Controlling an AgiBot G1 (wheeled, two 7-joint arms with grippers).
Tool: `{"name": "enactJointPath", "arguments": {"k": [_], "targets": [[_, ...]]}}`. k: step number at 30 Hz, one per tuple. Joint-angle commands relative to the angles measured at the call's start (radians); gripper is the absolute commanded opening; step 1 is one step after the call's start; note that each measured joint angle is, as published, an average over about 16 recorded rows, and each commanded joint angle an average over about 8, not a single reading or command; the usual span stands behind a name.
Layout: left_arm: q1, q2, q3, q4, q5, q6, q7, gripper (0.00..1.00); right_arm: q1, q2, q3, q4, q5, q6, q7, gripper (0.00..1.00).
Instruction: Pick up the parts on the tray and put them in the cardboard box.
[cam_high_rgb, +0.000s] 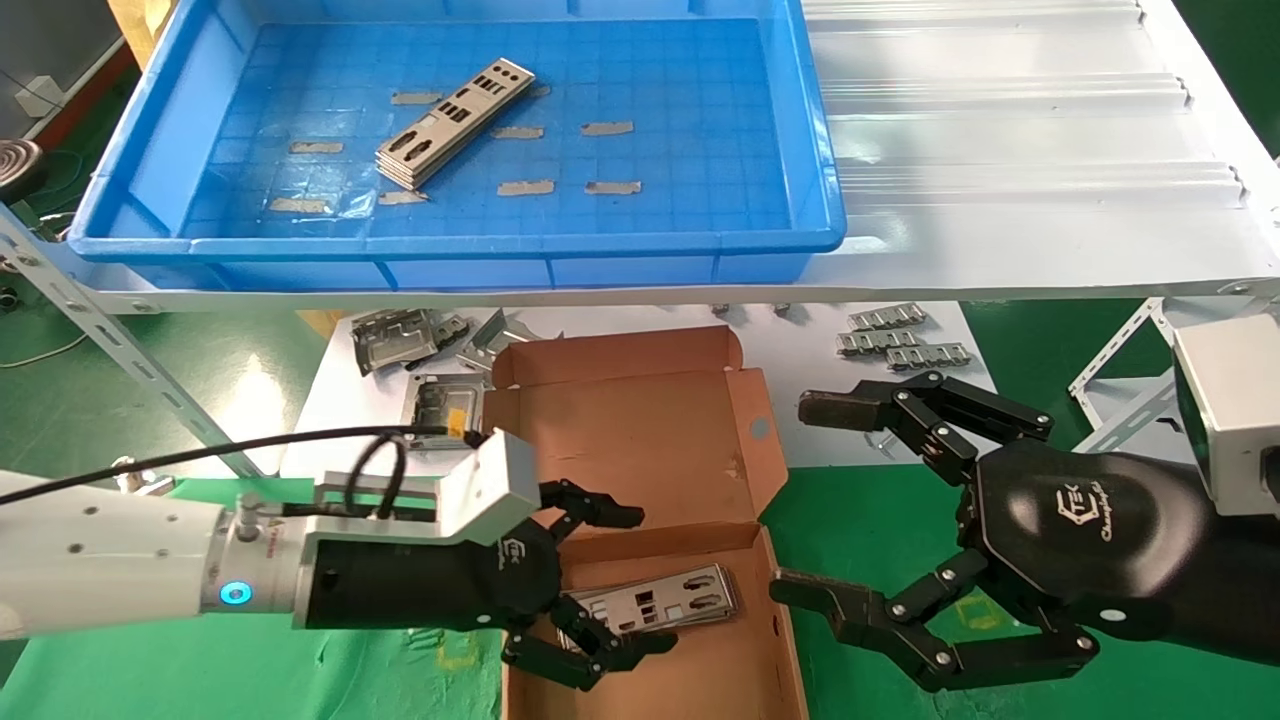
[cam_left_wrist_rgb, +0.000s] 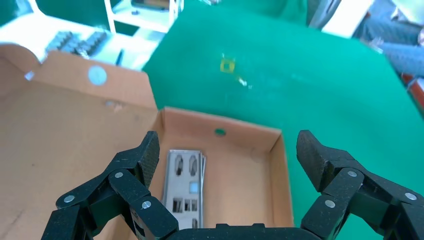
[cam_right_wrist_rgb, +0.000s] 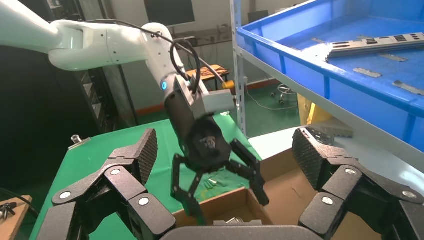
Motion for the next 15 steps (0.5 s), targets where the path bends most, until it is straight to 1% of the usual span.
{"name": "enactJointPath", "arguments": {"k": [1, 15], "targets": [[0.005, -0.008, -0.009, -0.006, -0.008, 0.005, 0.0, 1.0, 0.0, 0.0, 0.0, 0.0, 0.0, 0.0, 0.0, 1.0], [0.058, -0.089, -0.114, -0.068, -0.099, 0.062, 0.003, 1.0, 0.0, 0.0, 0.0, 0.0, 0.0, 0.0, 0.0, 1.0]]}}
